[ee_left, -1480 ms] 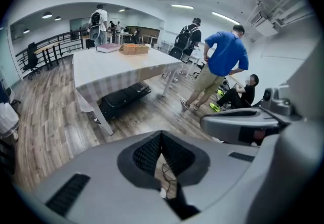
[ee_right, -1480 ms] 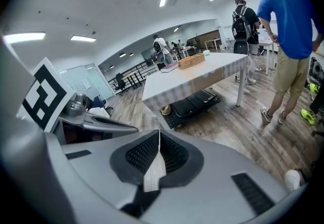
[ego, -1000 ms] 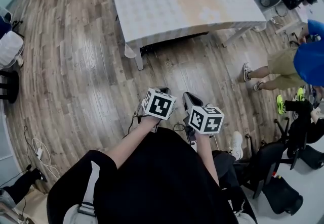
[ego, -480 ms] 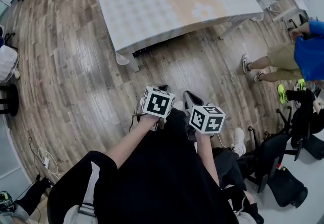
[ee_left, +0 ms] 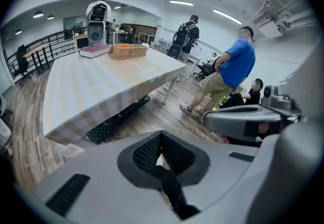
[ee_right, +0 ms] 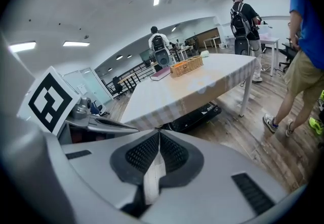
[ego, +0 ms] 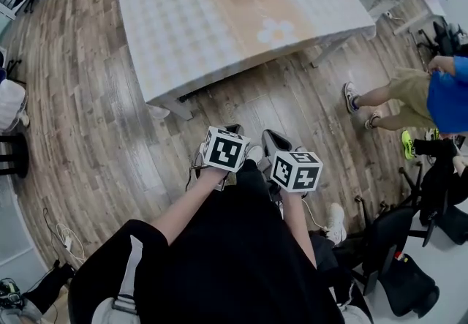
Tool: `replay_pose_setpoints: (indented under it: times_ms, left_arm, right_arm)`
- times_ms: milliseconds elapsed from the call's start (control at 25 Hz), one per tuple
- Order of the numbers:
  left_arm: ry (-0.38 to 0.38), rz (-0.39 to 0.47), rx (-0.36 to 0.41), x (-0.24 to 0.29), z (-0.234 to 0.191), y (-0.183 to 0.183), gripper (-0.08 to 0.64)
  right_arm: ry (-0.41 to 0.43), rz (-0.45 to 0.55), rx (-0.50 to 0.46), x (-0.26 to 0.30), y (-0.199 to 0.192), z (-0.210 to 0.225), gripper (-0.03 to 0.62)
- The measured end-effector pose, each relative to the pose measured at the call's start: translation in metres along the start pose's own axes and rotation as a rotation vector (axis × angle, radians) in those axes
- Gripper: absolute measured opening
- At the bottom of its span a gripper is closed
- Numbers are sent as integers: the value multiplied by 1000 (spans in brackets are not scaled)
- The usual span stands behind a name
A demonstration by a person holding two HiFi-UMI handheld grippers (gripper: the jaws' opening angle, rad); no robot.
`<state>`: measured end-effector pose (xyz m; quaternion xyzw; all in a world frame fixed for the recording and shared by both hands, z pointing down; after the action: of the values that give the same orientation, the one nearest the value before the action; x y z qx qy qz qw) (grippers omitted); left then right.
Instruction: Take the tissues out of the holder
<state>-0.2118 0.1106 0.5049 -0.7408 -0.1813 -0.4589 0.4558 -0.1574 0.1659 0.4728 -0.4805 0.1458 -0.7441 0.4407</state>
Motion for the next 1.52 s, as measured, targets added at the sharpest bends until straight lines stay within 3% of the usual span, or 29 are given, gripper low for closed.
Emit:
replay_pose_setpoints:
  times_ms: [480,840,1080,1520]
  left_arm:
    - [67,11,-49,54,31,80,0]
    - [130,-13,-89,72,34,104,0]
    - [106,-28,-102,97,33,124,0]
    - [50,10,-81,155,20,229,0]
  right_arm:
    - [90,-34,-72,6,68,79,18]
    - [148,-71,-70,18,88,110,17]
    - [127,-72,-54,27,103,131,18]
    - [72,-71,-78,64,189,185,18]
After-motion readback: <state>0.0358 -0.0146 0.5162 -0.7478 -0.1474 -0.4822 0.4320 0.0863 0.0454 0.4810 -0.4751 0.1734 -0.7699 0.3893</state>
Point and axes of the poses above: the fingertips, and each gripper's own axes: x forward along the fingers, z to its right, y out of its top, the point moved 1 cm from there along -x, backward along the fingers, and after that the axes turned 8 degrees about y, right-handed, at the moved point
